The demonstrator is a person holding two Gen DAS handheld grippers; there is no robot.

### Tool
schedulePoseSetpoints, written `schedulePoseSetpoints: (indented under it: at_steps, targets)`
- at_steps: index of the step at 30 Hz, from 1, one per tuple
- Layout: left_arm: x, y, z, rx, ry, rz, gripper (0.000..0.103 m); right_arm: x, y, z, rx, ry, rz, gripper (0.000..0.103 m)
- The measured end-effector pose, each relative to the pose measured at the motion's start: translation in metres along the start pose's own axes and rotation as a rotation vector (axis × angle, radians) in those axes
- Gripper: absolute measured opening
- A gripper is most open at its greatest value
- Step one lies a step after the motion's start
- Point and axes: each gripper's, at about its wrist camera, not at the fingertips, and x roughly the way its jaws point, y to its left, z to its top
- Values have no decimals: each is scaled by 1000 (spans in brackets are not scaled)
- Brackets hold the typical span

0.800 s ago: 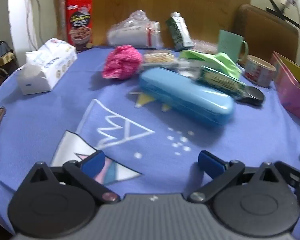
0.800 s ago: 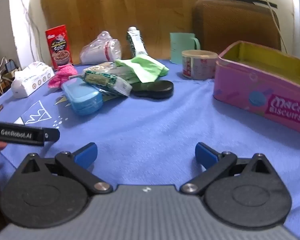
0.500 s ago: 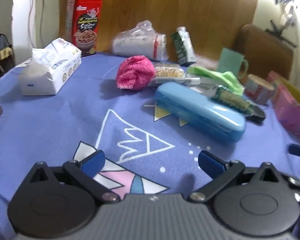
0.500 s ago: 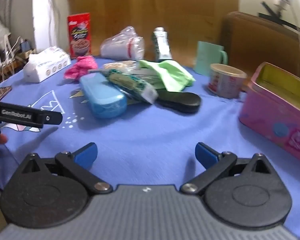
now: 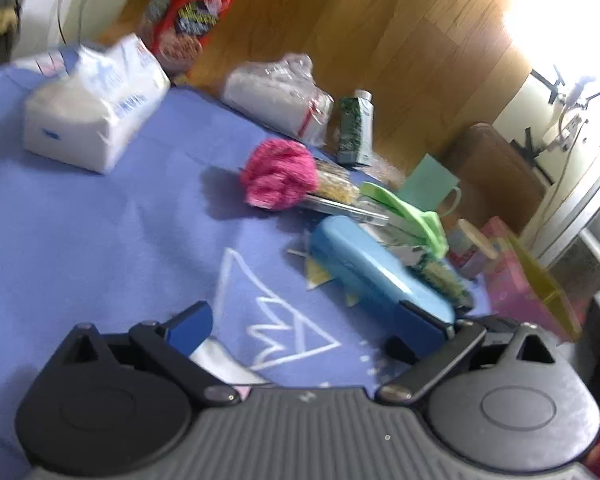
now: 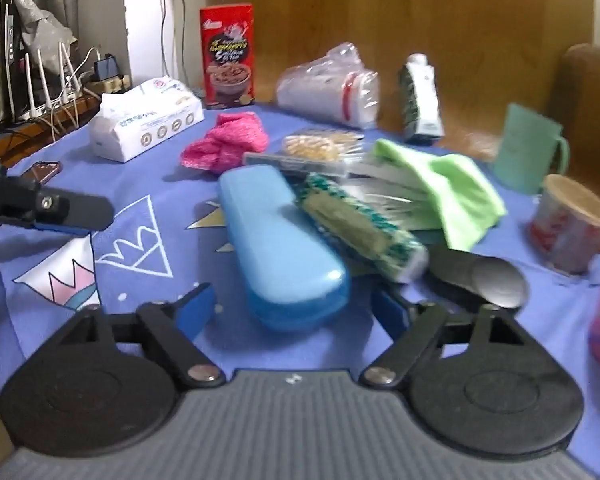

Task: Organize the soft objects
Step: 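Grasp the light-blue glasses case with the left gripper and lift it, then lower the blue case into the pink tin and open the left gripper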

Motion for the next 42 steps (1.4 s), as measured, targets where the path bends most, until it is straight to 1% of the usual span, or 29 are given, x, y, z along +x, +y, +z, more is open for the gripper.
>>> schedulePoseSetpoints:
  at_steps: [1, 3, 6, 7, 9, 10, 11, 12, 13, 15, 17, 19, 22, 24, 26, 28, 31, 34, 37, 40, 42]
  targets:
    - [4, 0, 3, -23, 15, -22, 95, 2, 2, 0, 0, 1, 4, 59]
    - [11, -2, 1, -44, 37, -57, 90, -2, 4, -3, 4, -18, 15, 58]
    - [22, -10, 0, -66, 83, -116, 84, -17, 5, -10, 21, -10, 42, 56]
    - [26, -13, -2, -67, 102, -132, 80, -22, 5, -13, 33, -5, 58, 56]
    - [33, -19, -10, -64, 144, -162, 74, -38, 9, -23, 64, 5, 125, 56]
    - [37, -22, -16, -61, 156, -168, 71, -45, 10, -28, 76, 8, 155, 56]
    - [37, -27, -20, -42, 149, -165, 67, -49, 12, -33, 87, 10, 171, 55]
    - [37, -32, -25, -17, 149, -154, 59, -52, 15, -38, 88, 8, 178, 57]
    - [36, -36, -28, -4, 149, -148, 58, -53, 17, -40, 73, 0, 174, 58]
    - [37, -42, -29, -16, 156, -148, 56, -52, 22, -42, 39, -12, 155, 58]
    - [35, -49, -28, -14, 158, -142, 55, -53, 21, -43, 45, -28, 149, 58]
    - [33, -61, -23, 14, 148, -157, 54, -58, 18, -45, 48, -56, 137, 58]
    - [36, -98, -12, 104, 127, -184, 52, -72, 9, -48, 31, -130, 74, 58]
    - [46, -131, -5, 181, 123, -211, 51, -82, -4, -46, 35, -179, 11, 58]
    - [63, -164, 2, 248, 127, -256, 52, -93, -25, -47, 63, -222, -53, 58]
    - [82, -196, 6, 282, 144, -306, 52, -105, -47, -48, 101, -257, -109, 58]
    - [119, -249, 11, 328, 178, -388, 52, -125, -92, -49, 176, -308, -214, 58]
    - [149, -292, 6, 382, 187, -439, 52, -138, -130, -50, 225, -335, -322, 58]
    - [176, -324, -5, 416, 202, -449, 51, -143, -164, -51, 279, -332, -390, 58]
    - [204, -346, -18, 426, 236, -431, 50, -144, -190, -60, 319, -306, -443, 58]
    - [217, -355, -28, 441, 256, -410, 50, -143, -200, -67, 346, -295, -468, 58]
